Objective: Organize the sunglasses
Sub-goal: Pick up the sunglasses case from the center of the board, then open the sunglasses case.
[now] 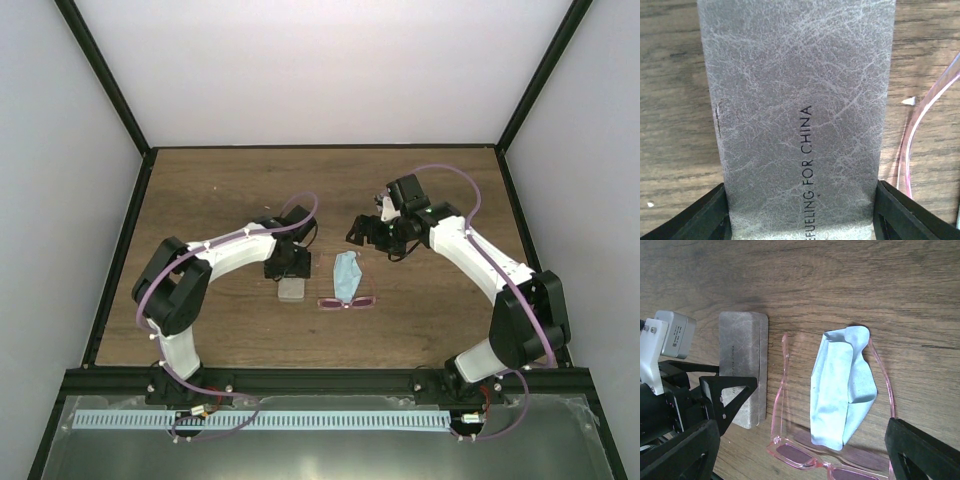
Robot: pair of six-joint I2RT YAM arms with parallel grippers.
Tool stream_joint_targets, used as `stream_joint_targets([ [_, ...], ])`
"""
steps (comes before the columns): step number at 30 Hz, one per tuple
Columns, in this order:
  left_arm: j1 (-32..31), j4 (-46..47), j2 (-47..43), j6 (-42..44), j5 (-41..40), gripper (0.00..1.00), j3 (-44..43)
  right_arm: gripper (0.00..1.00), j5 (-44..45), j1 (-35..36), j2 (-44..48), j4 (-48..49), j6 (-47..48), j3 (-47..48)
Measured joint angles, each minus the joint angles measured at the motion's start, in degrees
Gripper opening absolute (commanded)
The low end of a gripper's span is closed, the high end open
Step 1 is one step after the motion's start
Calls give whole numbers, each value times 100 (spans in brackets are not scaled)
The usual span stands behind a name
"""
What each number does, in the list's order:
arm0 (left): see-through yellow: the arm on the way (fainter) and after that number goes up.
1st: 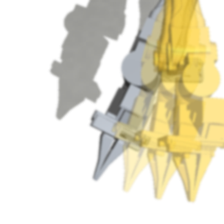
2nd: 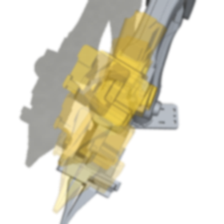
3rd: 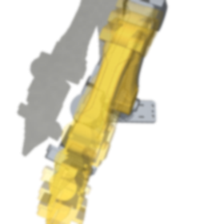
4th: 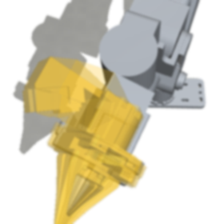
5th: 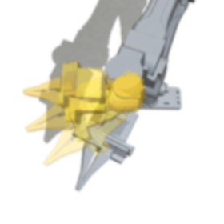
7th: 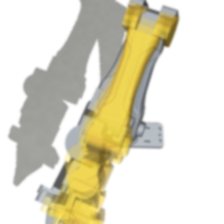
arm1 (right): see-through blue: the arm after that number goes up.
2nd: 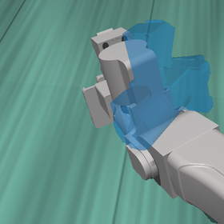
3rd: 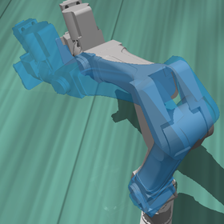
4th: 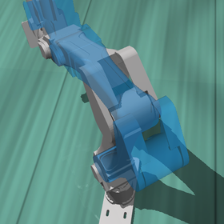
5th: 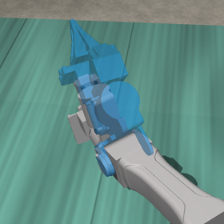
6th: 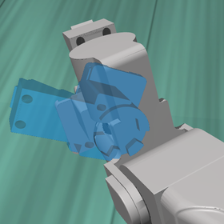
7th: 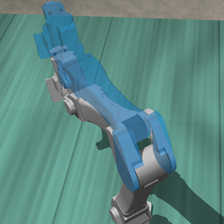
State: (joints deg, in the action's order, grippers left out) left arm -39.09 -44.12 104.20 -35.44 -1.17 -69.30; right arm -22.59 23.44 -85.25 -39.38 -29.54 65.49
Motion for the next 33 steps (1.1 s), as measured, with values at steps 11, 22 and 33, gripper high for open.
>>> stream_joint_targets([
  [11, 101, 203, -157, 7, 260, 54, 179, 93, -186, -2, 4, 13, 17, -13],
  [22, 804, 1399, -1628, -149, 2216, 50, 640, 93, -1707, -2, 68, 809, -160, -415],
  [33, 787, 2306, -1696, -625, 3401, 46, 822, 93, -2015, -2, -66, 1034, -192, -247],
])
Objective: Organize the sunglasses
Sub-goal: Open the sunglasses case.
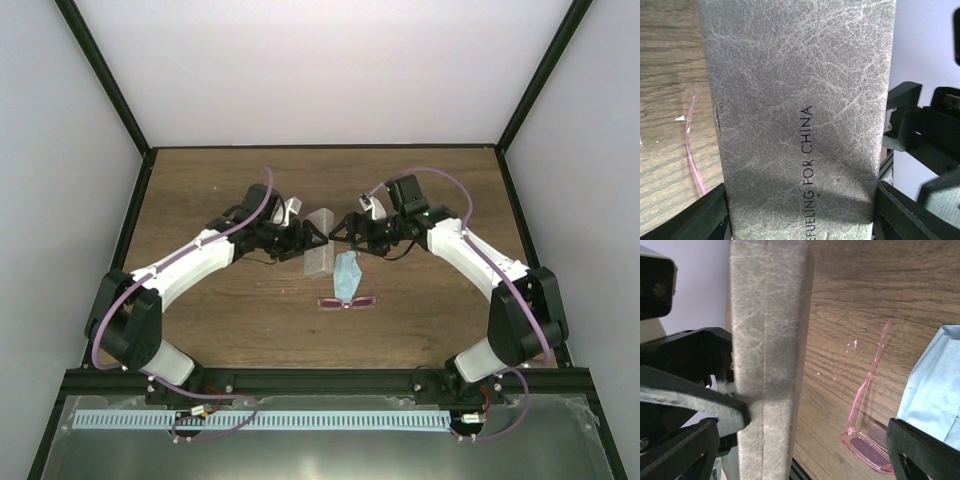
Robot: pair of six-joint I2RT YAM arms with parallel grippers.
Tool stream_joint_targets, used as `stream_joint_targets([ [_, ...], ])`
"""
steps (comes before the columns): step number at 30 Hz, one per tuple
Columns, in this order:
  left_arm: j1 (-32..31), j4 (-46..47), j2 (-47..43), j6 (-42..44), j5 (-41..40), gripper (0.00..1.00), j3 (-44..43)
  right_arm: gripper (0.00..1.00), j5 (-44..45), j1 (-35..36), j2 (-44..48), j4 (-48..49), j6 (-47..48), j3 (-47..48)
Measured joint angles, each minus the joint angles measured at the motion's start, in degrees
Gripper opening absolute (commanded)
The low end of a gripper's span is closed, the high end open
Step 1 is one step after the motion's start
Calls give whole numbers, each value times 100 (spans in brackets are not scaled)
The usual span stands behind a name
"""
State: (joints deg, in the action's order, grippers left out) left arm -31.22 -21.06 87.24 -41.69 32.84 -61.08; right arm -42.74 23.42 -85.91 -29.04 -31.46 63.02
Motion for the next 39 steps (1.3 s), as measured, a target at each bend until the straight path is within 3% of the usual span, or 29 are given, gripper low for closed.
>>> stream_joint_targets([
  [39, 247, 223, -409, -787, 509, 42, 212, 94, 81, -31, -494, 400, 98, -28],
])
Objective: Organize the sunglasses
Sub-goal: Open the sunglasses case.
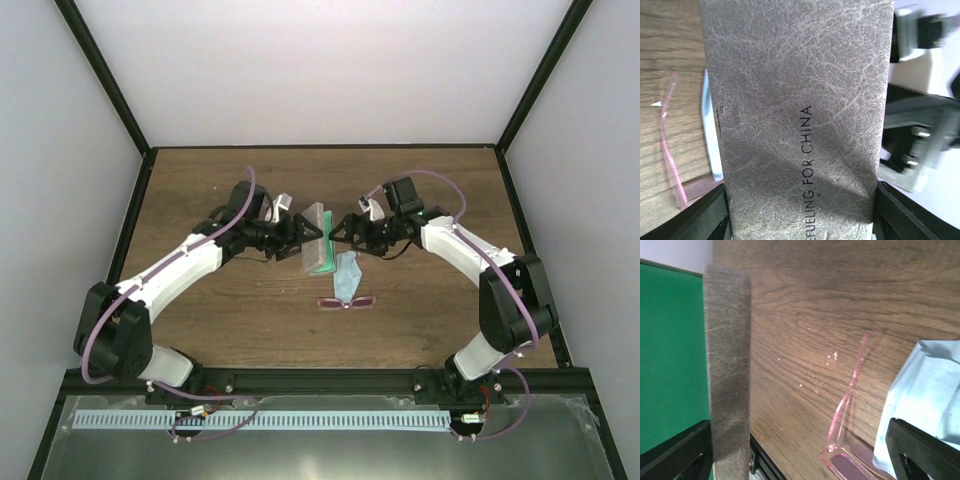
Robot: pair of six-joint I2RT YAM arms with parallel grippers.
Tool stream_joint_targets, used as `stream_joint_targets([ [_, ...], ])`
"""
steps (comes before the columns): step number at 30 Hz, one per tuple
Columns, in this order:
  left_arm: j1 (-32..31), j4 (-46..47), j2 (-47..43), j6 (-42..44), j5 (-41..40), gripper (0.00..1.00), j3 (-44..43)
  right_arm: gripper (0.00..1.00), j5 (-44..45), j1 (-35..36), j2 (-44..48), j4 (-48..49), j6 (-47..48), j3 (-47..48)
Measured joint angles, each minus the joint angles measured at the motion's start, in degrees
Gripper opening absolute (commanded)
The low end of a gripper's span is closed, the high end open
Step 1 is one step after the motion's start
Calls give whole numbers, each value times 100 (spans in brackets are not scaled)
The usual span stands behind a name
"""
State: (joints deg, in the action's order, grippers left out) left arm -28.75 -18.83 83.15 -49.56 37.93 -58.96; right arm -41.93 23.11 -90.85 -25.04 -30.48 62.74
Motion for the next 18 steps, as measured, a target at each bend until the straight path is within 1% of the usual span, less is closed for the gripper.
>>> stream_joint_targets([
  [5, 31, 345, -293, -61, 264, 43, -76, 94, 190, -4, -63, -116, -2, -199],
  [11, 50, 271, -378, -44, 282, 44, -111, 94, 96, -2, -59, -50, -9, -216],
  [18, 127, 179, -361, 297, 160, 44, -39, 94, 201, 0, 37, -251, -2, -111],
])
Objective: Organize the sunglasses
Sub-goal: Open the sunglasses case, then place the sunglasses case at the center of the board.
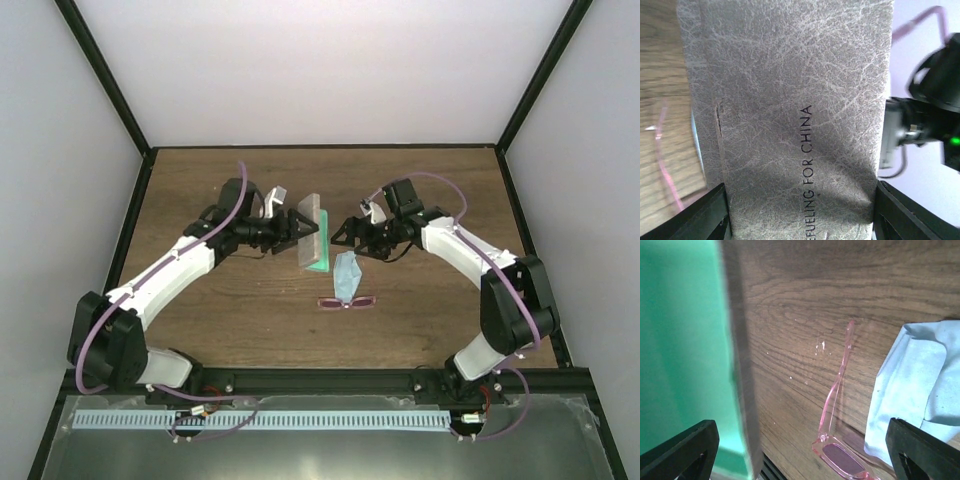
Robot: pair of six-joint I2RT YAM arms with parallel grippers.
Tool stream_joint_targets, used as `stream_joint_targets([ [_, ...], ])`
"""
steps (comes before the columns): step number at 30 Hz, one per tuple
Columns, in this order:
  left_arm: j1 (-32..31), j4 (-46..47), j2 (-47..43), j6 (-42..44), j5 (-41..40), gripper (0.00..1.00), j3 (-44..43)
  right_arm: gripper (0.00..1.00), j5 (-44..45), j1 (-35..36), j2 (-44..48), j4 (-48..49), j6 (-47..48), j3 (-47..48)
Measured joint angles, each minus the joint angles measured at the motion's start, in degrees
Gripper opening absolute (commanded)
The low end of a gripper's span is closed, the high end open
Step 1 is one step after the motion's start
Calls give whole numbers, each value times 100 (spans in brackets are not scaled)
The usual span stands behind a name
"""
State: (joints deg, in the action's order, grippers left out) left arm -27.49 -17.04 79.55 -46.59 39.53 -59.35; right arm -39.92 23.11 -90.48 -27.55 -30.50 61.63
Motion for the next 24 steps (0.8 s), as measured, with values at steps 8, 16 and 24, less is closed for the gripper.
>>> stream_joint_targets([
  [8, 691, -31, 133, 525, -2, 47, 824, 94, 192, 0, 125, -195, 31, 131],
  [16, 813, -205, 581, 1314, -28, 46, 1106, 94, 267, 0, 125, -251, 94, 120],
  [24, 944, -103, 1084, 1705, 190, 47, 1180, 94, 339, 0, 125, -308, 125, 17],
])
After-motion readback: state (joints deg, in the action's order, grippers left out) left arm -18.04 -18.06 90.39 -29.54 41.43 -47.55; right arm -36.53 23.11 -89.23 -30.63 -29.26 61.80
